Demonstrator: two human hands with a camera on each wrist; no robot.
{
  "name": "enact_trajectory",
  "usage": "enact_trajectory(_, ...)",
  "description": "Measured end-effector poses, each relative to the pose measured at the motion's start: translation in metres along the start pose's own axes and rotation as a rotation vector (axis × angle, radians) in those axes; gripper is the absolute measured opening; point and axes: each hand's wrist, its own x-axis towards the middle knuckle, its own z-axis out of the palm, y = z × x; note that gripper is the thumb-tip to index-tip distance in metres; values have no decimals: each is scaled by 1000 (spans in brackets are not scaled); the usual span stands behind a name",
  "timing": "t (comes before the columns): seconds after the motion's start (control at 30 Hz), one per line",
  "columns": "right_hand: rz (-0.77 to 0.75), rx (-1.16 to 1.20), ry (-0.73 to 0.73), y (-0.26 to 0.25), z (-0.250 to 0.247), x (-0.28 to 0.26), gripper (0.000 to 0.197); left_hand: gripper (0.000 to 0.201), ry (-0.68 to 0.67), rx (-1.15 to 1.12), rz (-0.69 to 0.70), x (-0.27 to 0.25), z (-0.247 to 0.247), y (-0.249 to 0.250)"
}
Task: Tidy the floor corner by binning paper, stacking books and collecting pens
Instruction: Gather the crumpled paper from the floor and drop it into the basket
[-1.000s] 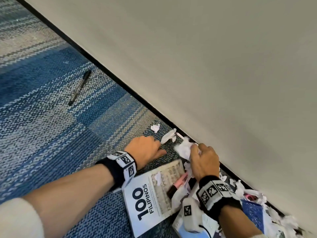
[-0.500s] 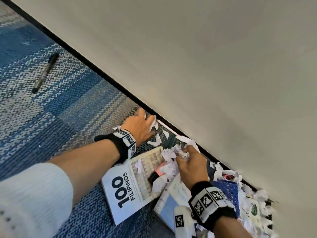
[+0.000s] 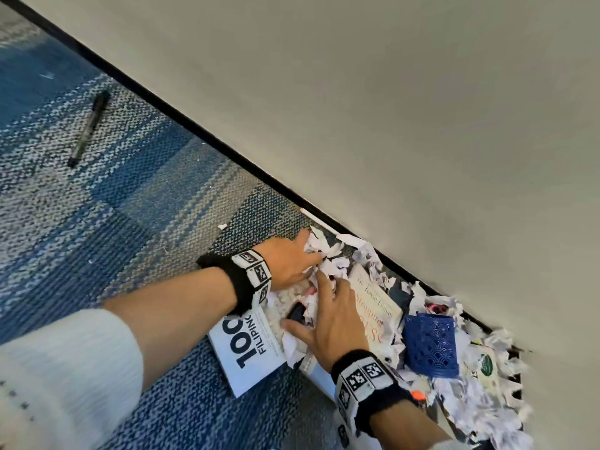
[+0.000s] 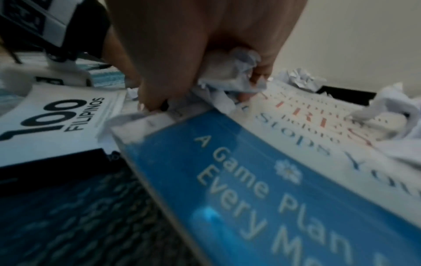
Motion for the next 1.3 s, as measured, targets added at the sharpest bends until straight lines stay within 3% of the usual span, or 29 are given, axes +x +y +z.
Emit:
enact_trajectory(0.13,-74,-73,30,-1,8,-3,70,28,67,-55,-96,-1,14,-2)
enact_trajectory(0.23,-72,-30,-48,1,1,-5,60,38,130,-76,-218,-4,19,-1)
enact_trajectory(0.43,-186,7,-97,8,-16,-14,57,49,130,-66,-300,-24,0,-14)
enact_trajectory(0.53,-202,102,-42,15,-28,-20,50,58,183,-14,-227,-45,0,-6)
enact_trajectory(0.67,-176,167,17,19,-43,-32,50,73,36,105,-176,-74,21,21)
enact_trajectory(0.83,-147,197,19,15,-51,-38,35,25,-24,138,-188,-82,17,31)
enact_trajectory(0.93,-141,219,35,18,-57,-43,17,24,21,136,-136,-87,14,31)
enact_trajectory(1.0,-127,246,77,25,-62,-49,12,27,23,110,-31,-93,18,46)
enact_trajectory(1.13,-27,253,95,43,-62,-65,20,30,0,124,138,-98,35,89)
enact_trajectory(1.23,19,290,67,54,-52,-75,19,54,-60,139,166,-93,52,95)
enact_trajectory(1.3,42,325,62,58,-44,-78,19,46,-97,177,176,-93,58,93)
